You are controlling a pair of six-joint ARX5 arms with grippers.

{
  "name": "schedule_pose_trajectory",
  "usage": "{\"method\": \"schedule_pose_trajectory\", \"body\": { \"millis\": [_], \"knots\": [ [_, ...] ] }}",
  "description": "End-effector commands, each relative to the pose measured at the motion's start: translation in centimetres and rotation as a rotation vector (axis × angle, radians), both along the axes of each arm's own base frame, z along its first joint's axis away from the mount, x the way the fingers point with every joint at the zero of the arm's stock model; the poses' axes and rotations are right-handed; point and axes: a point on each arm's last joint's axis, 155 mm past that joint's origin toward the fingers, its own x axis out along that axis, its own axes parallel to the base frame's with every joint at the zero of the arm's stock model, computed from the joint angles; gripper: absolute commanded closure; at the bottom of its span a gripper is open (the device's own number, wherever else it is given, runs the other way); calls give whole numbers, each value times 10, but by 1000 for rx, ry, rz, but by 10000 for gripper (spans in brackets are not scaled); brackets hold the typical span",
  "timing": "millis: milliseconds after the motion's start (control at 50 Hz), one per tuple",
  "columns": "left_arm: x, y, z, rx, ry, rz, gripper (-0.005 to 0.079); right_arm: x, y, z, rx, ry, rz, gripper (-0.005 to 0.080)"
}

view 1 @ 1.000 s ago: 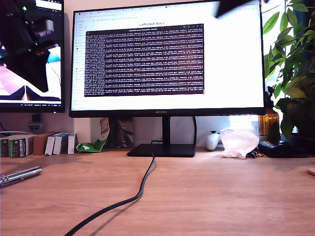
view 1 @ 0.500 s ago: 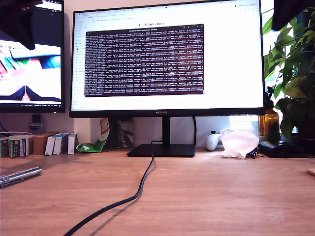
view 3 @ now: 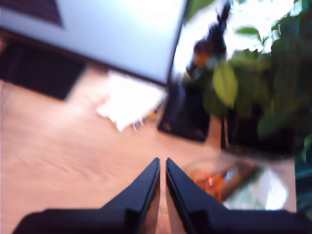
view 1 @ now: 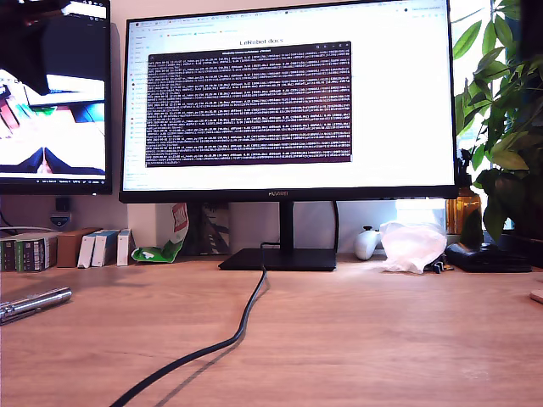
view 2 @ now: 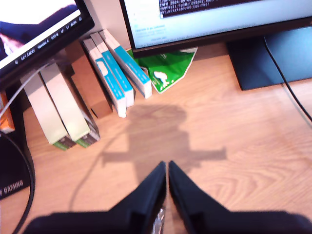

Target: Pick the metallic laser pointer with your right arm, pass it to your left arm, then place it down to the left side of the table

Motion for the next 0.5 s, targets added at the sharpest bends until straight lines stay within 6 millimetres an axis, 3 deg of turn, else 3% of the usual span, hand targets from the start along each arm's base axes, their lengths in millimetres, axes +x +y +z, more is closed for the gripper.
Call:
{"method": "schedule_pose_trajectory", "body": {
  "millis": [0, 240, 380, 480],
  "knots": [
    [-11, 1, 0, -7, -23, 8, 754, -9, -6, 10, 3, -60, -19, 765],
    [-47, 6, -21, -10, -102, 25, 753, -40, -21, -8, -1, -157, -65, 765],
    [-72, 5, -39, -41, -3, 43, 754, -62, -24, -32, 51, -77, -124, 764],
    [-75, 2, -43, -56, 21, 40, 753, -60, -28, -34, 129, -77, -203, 764]
  ]
}}
